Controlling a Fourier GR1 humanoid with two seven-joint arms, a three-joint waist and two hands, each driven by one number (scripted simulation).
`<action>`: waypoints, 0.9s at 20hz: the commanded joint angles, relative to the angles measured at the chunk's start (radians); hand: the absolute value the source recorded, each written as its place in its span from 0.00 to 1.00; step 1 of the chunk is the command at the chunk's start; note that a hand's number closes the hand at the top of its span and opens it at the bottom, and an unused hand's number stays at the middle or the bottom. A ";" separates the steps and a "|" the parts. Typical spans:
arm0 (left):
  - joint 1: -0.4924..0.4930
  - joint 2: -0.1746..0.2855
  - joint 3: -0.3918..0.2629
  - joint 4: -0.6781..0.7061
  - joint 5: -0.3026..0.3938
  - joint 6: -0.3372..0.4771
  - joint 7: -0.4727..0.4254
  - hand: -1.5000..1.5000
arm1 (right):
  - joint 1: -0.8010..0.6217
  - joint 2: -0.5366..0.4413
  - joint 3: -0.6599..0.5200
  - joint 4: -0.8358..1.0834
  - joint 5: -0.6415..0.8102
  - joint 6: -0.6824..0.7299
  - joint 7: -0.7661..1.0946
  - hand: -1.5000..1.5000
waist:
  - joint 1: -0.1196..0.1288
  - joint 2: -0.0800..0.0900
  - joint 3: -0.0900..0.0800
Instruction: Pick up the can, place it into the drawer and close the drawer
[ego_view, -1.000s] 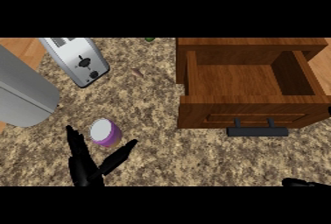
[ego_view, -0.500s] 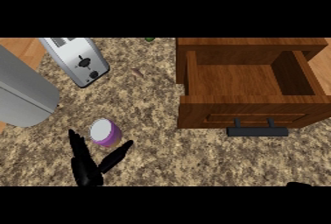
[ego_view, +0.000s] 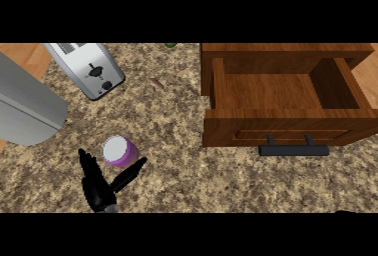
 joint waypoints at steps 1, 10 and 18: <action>-0.013 0.004 0.041 0.037 -0.012 -0.041 -0.013 0.00 | -0.055 -0.023 -0.015 -0.059 -0.016 -0.019 0.103 0.00 | 0.002 0.000 0.000; -0.182 0.025 0.125 0.288 -0.001 -0.188 -0.090 0.00 | -0.017 -0.001 -0.032 -0.006 -0.018 0.036 0.024 0.00 | -0.001 0.000 0.000; -0.280 0.019 0.137 0.413 0.001 -0.337 -0.128 1.00 | -0.054 -0.027 -0.063 0.007 -0.034 0.041 0.041 0.00 | -0.003 0.001 0.000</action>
